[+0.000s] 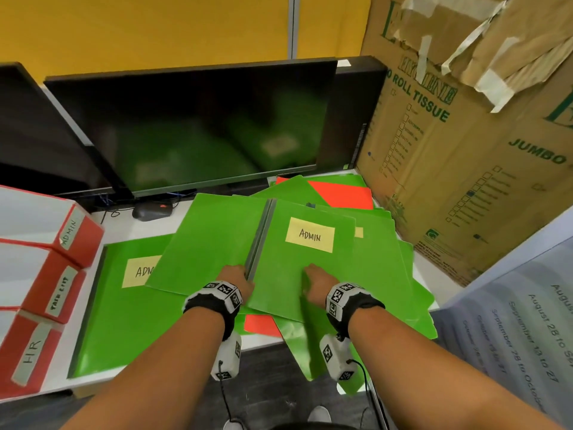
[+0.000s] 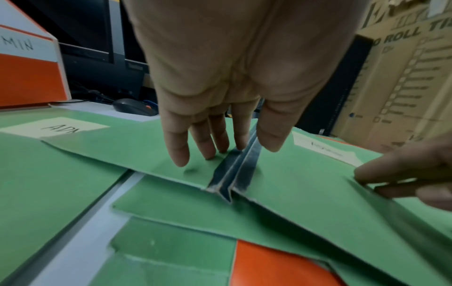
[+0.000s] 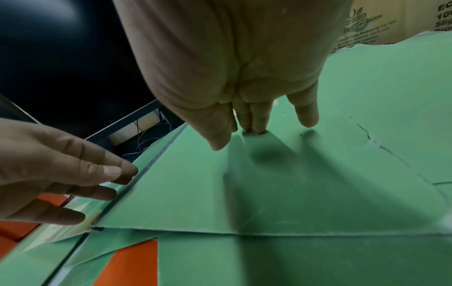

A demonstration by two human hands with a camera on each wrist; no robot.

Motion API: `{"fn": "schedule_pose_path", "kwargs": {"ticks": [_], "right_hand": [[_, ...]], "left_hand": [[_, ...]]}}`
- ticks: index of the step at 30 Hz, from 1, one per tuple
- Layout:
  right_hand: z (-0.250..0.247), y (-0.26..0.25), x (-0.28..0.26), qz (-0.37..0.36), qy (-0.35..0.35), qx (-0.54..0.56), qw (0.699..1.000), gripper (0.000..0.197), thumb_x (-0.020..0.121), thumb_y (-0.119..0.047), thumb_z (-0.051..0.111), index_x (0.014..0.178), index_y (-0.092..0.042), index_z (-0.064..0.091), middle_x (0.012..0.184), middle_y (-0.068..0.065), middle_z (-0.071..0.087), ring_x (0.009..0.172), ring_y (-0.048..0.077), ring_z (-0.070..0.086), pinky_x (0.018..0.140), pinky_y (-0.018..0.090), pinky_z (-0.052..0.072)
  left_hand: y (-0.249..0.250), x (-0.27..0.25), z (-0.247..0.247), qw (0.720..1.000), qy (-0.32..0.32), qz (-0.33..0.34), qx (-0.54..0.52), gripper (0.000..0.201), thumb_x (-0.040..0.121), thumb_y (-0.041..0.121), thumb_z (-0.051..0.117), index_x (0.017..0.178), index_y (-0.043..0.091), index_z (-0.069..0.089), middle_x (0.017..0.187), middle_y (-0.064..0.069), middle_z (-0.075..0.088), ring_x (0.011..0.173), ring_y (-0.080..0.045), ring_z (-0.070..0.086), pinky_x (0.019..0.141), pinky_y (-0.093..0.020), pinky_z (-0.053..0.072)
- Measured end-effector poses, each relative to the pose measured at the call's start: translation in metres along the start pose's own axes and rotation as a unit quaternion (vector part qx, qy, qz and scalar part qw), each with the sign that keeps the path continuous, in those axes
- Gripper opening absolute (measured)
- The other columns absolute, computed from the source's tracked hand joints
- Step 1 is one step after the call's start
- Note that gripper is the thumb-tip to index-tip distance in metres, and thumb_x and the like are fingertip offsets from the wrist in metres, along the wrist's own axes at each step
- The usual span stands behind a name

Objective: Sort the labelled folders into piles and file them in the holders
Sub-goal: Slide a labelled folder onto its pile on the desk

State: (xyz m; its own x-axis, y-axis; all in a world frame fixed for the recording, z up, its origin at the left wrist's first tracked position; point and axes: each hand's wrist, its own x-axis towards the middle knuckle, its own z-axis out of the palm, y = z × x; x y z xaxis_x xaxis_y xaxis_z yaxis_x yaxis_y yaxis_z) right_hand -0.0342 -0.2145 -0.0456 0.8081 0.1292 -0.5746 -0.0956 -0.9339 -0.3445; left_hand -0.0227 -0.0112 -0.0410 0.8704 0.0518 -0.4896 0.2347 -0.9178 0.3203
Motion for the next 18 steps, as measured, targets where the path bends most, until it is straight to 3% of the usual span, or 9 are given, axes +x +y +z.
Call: {"fn": "schedule_pose_path", "kwargs": {"ticks": [4,7,10,13,15,18], "right_hand": [[0.002,0.003,0.004,-0.01,-0.006,-0.02,1.0,0.069,0.089,-0.011,0.054,0.149,-0.01,0.02,0.159,0.008,0.006,0.146,0.025,0.014,0.118,0.033,0.019],[0.001,0.005,0.005,-0.008,-0.008,-0.022,1.0,0.071,0.088,-0.009,0.054,0.15,-0.013,0.018,0.159,0.007,0.006,0.146,0.024,0.015,0.118,0.034,0.02],[0.0,0.008,0.005,-0.005,-0.009,-0.017,1.0,0.072,0.089,-0.008,0.052,0.151,-0.015,0.016,0.16,0.005,0.006,0.146,0.024,0.015,0.118,0.034,0.02],[-0.001,0.009,0.003,-0.002,-0.013,-0.016,1.0,0.072,0.091,-0.01,0.051,0.151,-0.017,0.014,0.16,0.003,0.004,0.146,0.025,0.016,0.118,0.034,0.021],[-0.001,0.009,0.001,-0.005,-0.003,-0.007,1.0,0.07,0.092,-0.012,0.052,0.151,-0.016,0.015,0.16,0.005,0.006,0.145,0.026,0.018,0.118,0.034,0.021],[-0.009,0.005,0.0,-0.016,0.063,0.045,0.997,0.061,0.093,-0.014,0.051,0.148,-0.013,0.025,0.154,0.009,0.022,0.138,0.028,0.033,0.114,0.034,0.028]], "left_hand": [[0.002,0.0,0.008,0.998,-0.013,-0.022,0.062,0.04,0.093,0.04,0.047,0.108,0.008,0.066,0.104,-0.01,0.066,0.094,-0.025,0.062,0.087,-0.03,0.053],[0.003,0.004,0.011,0.997,-0.01,-0.054,0.062,0.045,0.091,0.047,0.045,0.103,0.009,0.066,0.092,-0.007,0.056,0.087,-0.024,0.059,0.08,-0.027,0.05],[0.012,0.001,0.008,0.999,-0.021,-0.035,0.027,0.043,0.091,0.047,0.047,0.08,0.009,0.062,0.077,-0.005,0.053,0.076,-0.025,0.058,0.077,-0.028,0.053],[0.024,-0.004,0.004,0.999,-0.015,0.028,-0.011,0.042,0.093,0.035,0.049,0.058,0.014,0.036,0.062,-0.002,0.037,0.069,-0.028,0.051,0.067,-0.027,0.042],[0.032,-0.005,0.0,0.995,0.006,0.063,-0.081,0.038,0.086,0.024,0.057,0.056,0.016,0.035,0.063,-0.001,0.036,0.064,-0.021,0.041,0.063,-0.028,0.041],[0.04,-0.012,-0.02,0.979,0.062,0.112,-0.16,0.03,0.083,0.012,0.059,0.059,0.013,0.041,0.061,-0.003,0.039,0.06,-0.017,0.038,0.057,-0.025,0.035]]}}
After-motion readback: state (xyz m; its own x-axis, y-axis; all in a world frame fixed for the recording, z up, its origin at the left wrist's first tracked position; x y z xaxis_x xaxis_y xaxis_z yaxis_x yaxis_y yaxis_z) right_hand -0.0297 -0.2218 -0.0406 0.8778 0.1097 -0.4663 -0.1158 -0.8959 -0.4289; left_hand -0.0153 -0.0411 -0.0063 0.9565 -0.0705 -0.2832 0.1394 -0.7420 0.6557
